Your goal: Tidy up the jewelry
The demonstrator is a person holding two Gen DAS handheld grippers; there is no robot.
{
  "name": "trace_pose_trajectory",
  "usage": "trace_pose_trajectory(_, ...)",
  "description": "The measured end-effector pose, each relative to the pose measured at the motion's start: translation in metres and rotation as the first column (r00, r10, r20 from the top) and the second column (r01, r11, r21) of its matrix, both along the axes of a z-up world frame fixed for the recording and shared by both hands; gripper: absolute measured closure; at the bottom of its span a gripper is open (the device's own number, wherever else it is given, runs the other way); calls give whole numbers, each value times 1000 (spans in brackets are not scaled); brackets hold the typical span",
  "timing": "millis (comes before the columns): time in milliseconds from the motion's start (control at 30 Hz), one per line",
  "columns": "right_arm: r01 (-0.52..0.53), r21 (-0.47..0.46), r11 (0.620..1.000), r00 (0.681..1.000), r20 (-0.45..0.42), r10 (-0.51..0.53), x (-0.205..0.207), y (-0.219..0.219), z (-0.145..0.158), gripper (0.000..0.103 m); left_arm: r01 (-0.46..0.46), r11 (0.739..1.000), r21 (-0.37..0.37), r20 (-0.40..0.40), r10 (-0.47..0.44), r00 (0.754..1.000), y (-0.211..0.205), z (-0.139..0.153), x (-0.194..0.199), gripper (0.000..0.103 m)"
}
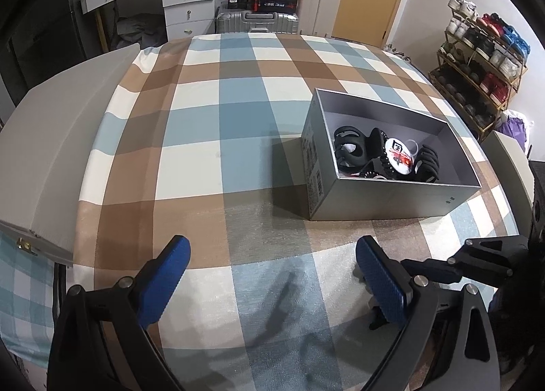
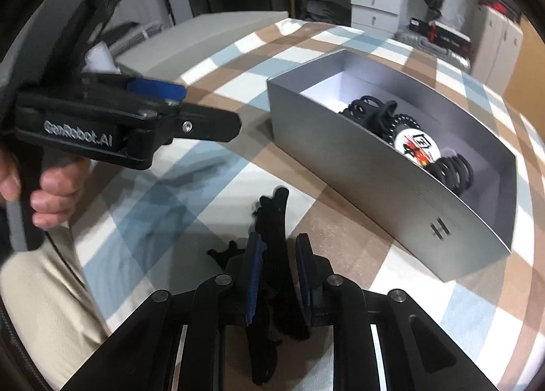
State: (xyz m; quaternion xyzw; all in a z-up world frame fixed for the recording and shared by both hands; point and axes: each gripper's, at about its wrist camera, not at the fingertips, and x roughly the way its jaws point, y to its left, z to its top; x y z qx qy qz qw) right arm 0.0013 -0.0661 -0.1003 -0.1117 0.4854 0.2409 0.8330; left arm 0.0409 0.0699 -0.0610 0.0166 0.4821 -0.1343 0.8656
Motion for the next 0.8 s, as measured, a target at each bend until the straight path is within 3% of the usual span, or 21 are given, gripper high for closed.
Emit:
trace_pose_trajectory(167,16,1,1000,999,41,-16,-1,-3,9,93,3,1000,11,-11,-3,1000,0,-3,0,8)
trace_pose_trajectory(300,82,108,991,986,136,-96,-5,-28,42,93,9,1000,-19,-22,-10,1000,2,-1,-1,8)
trace_pose_trajectory(400,124,193,973,965,206,-164,-13,-46,68,93,82,992,-95,-63,-88,994,-5,-3,-3,8)
trace_pose_trajectory(533,148,242,959,936,278,-214,-20,-61,91,93,221,966,-137,-89,-234,968,-29,-5,-16,8)
trace_pose_trajectory(800,183,247,952,940,238,-243,-14,-72,88,92,430,902,-42,-115,-431,895,-81,-16,-45,8)
